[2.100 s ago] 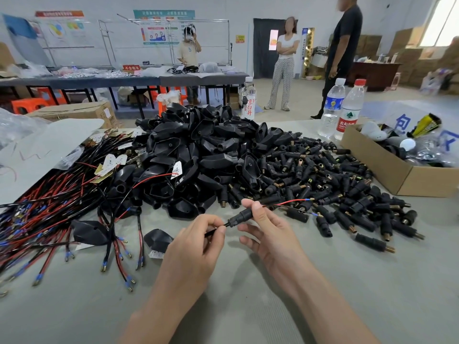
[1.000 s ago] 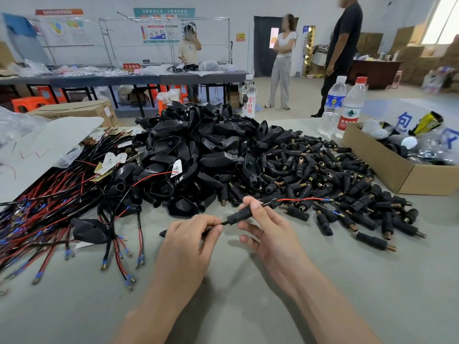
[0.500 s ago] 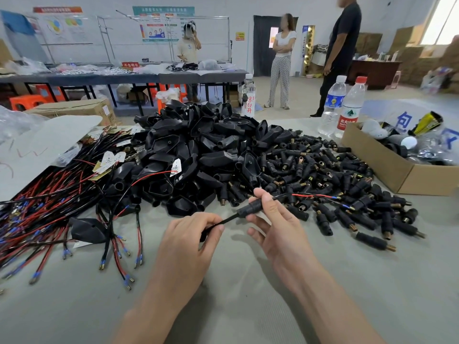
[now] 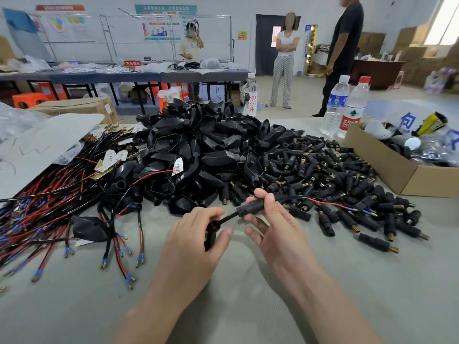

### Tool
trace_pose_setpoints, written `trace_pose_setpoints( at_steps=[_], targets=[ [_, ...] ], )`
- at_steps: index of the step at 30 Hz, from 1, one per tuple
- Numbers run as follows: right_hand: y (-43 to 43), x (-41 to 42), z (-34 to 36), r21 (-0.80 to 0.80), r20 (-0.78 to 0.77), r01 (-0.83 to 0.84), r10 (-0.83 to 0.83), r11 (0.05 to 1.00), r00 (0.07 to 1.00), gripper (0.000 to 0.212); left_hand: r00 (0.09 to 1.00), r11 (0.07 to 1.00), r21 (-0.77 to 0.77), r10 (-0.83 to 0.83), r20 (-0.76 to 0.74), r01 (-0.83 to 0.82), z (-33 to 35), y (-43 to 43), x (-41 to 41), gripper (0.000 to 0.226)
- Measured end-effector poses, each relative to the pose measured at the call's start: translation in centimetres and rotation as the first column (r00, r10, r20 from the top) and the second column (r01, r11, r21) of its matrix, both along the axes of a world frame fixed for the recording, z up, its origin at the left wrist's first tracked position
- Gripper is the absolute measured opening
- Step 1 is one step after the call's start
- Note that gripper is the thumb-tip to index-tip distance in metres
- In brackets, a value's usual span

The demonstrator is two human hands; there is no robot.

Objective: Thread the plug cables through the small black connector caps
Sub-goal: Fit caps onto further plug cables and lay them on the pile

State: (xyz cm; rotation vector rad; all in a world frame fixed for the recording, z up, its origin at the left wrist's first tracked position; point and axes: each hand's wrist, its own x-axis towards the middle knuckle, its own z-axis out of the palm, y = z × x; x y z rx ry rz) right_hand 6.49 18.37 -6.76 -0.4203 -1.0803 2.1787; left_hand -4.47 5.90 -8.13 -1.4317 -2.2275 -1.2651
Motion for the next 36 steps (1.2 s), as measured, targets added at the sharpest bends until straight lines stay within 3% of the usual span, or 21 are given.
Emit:
trace_pose_setpoints(
  at_steps=[8, 14, 17, 23, 36],
  targets=[
    [0.2, 0.0, 0.0, -0.010, 0.028, 0.011, -0.011, 1.000, 1.000, 0.032, 1.000, 1.000, -0.020, -0.012, -0.026, 0.012, -0.5, -0.1, -0.2, 0.008],
    [-0.6, -0.3, -0.2, 0.112, 0.092, 0.006, -0.016, 0.994, 0.996, 0.033, 0.999, 0.999, -0.038, -0.027, -0.032, 0.026, -0.5, -0.1, -0.2, 0.004],
    [-0.8, -0.4, -0.1, 0.146, 0.101, -0.002, -0.013, 0.989, 0.995, 0.033, 0.999, 0.998, -0.065, -0.025, 0.046, 0.028, -0.8, 0.1, -0.3, 0.002],
    [-0.1, -0.3, -0.4, 0.130, 0.103, 0.077, -0.091, 0.988, 0.991, 0.046, 0.987, 0.991, -0.133, -0.012, 0.158, 0.034, -1.8, 0.6, -0.3, 0.028],
    [1.2, -0.1, -0.6, 0.239, 0.151, 0.318, -0.358, 0.918, 0.921, 0.027, 0.987, 0.978, -0.191, -0.060, 0.150, 0.089, -1.7, 0.4, -0.4, 0.026]
  ],
)
